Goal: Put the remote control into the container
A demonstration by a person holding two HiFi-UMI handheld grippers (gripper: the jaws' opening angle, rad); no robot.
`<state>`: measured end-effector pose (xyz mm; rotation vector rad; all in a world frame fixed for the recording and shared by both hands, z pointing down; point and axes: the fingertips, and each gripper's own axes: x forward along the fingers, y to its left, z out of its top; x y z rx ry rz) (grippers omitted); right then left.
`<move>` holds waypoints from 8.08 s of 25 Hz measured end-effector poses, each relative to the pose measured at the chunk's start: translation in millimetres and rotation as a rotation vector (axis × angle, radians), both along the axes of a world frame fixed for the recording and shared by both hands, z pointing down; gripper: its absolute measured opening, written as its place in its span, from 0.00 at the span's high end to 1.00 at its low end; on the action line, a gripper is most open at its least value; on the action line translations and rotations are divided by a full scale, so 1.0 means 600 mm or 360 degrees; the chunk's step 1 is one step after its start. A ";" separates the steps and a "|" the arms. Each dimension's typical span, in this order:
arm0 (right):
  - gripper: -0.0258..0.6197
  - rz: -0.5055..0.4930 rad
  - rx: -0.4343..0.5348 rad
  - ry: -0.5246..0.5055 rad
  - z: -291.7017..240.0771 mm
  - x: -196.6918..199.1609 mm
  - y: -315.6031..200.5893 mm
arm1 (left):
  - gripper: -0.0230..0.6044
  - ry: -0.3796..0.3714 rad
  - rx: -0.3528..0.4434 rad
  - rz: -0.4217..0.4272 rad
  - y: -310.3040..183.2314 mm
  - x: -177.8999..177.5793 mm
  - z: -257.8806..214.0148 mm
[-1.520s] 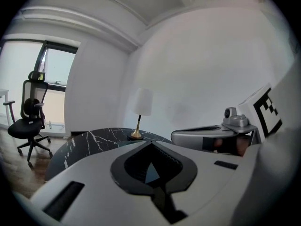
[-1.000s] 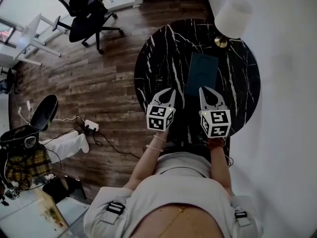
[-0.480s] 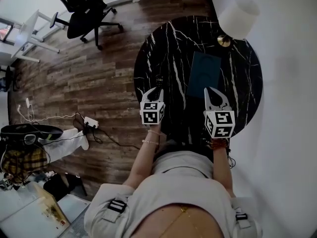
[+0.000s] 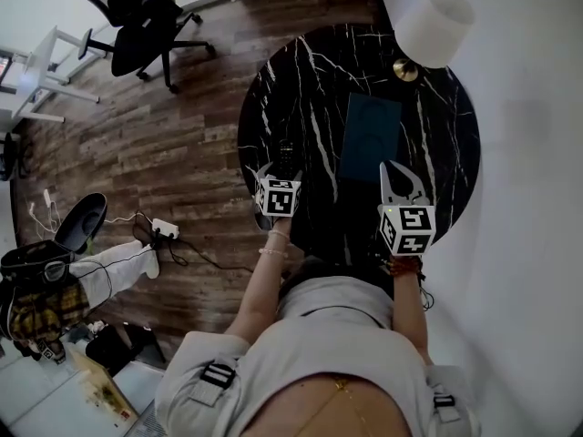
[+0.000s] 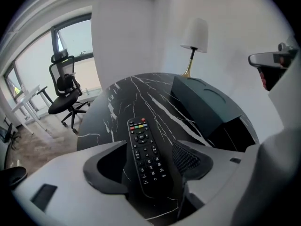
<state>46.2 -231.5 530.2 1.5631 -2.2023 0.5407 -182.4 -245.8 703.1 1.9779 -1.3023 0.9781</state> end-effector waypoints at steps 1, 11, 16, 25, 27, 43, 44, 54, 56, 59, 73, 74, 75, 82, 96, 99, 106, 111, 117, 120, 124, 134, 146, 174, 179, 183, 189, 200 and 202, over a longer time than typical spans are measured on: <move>0.94 0.0005 -0.0005 0.0004 0.002 0.003 0.000 | 0.50 -0.0031 -0.0018 0.0009 -0.001 0.000 0.008; 0.94 0.0052 -0.0022 0.0026 0.008 0.039 -0.005 | 0.50 -0.0156 -0.0104 -0.0040 -0.010 -0.011 0.045; 0.94 0.0063 -0.0030 0.0019 0.009 0.049 -0.010 | 0.50 -0.0095 -0.0128 -0.0057 -0.011 -0.010 0.045; 0.94 0.0062 -0.0017 0.0005 0.008 0.058 -0.007 | 0.60 -0.0035 -0.0142 -0.0066 -0.004 -0.002 0.047; 0.94 0.0061 -0.0012 0.0003 0.006 0.061 -0.006 | 0.60 -0.0027 -0.0156 -0.0065 -0.004 -0.001 0.044; 0.94 0.0055 -0.0015 0.0011 0.014 0.086 0.008 | 0.61 0.0110 -0.0058 -0.0014 0.012 0.068 -0.029; 0.94 0.0056 -0.0017 0.0008 0.015 0.088 0.008 | 0.61 0.0122 -0.0043 -0.0001 0.013 0.075 -0.038; 0.94 0.0056 0.0003 -0.0010 0.011 0.094 0.023 | 0.61 0.0262 0.0053 0.0117 0.060 0.143 -0.112; 0.94 0.0055 0.0008 -0.0013 0.010 0.095 0.026 | 0.61 0.0281 0.0066 0.0153 0.072 0.158 -0.123; 0.94 0.0055 0.0015 -0.0019 0.007 0.097 0.032 | 0.61 0.0302 0.0079 0.0211 0.090 0.182 -0.136; 0.94 0.0094 0.0019 -0.0021 0.008 0.119 0.079 | 0.61 0.0296 0.0008 0.0543 0.189 0.276 -0.134; 0.94 0.0101 0.0021 -0.0022 0.007 0.122 0.082 | 0.61 0.0286 -0.0006 0.0566 0.195 0.280 -0.128; 0.94 0.0109 0.0023 -0.0022 0.007 0.125 0.084 | 0.61 0.0274 -0.0018 0.0588 0.200 0.284 -0.123; 0.94 0.0191 0.0029 -0.0022 0.004 0.160 0.109 | 0.61 0.0195 -0.0079 0.0715 0.212 0.307 -0.093; 0.94 0.0341 0.0014 -0.0023 0.012 0.231 0.152 | 0.61 0.0067 -0.0205 0.0824 0.214 0.337 -0.026; 0.94 0.0338 0.0006 -0.0028 0.015 0.232 0.157 | 0.61 0.0006 -0.0217 0.0828 0.205 0.337 -0.013; 0.94 0.0340 -0.0003 -0.0036 0.019 0.240 0.162 | 0.61 -0.0075 -0.0283 0.0837 0.196 0.342 0.010; 0.94 0.0351 -0.0007 -0.0040 0.017 0.246 0.159 | 0.61 -0.0147 -0.0295 0.0883 0.204 0.342 0.011; 0.94 0.0326 -0.0006 -0.0054 0.018 0.239 0.152 | 0.61 -0.0131 -0.0307 0.0909 0.206 0.348 0.012; 0.94 0.0321 -0.0005 -0.0061 0.017 0.237 0.150 | 0.61 -0.0110 -0.0340 0.0913 0.207 0.350 0.012; 0.94 0.0320 0.0001 -0.0066 0.010 0.236 0.149 | 0.61 -0.0078 -0.0357 0.0922 0.209 0.351 0.007; 0.94 0.0216 -0.0009 -0.0023 0.026 0.219 0.132 | 0.61 0.0022 -0.0217 0.0788 0.200 0.328 -0.039; 0.94 -0.0242 -0.0066 0.0045 0.074 0.126 0.093 | 0.75 0.0153 -0.0108 0.0695 0.217 0.284 -0.085; 0.94 -0.0552 -0.0343 0.0390 0.216 0.038 0.062 | 0.95 0.0222 -0.0237 0.0863 0.330 0.211 -0.067; 0.94 -0.0527 -0.0344 0.0368 0.211 0.037 0.063 | 0.95 0.0155 -0.0295 0.0937 0.345 0.217 -0.038; 0.94 -0.0508 -0.0328 0.0358 0.213 0.037 0.064 | 0.95 0.0138 -0.0334 0.0958 0.352 0.221 -0.018; 0.94 -0.0506 -0.0306 0.0345 0.217 0.042 0.059 | 0.95 0.0174 -0.0351 0.0950 0.345 0.234 -0.012; 0.94 -0.0530 -0.0321 0.0325 0.217 0.041 0.063 | 0.95 0.0222 -0.0335 0.0915 0.322 0.251 -0.007; 0.94 -0.0538 -0.0316 0.0326 0.220 0.042 0.062 | 0.95 0.0222 -0.0342 0.0921 0.317 0.253 -0.006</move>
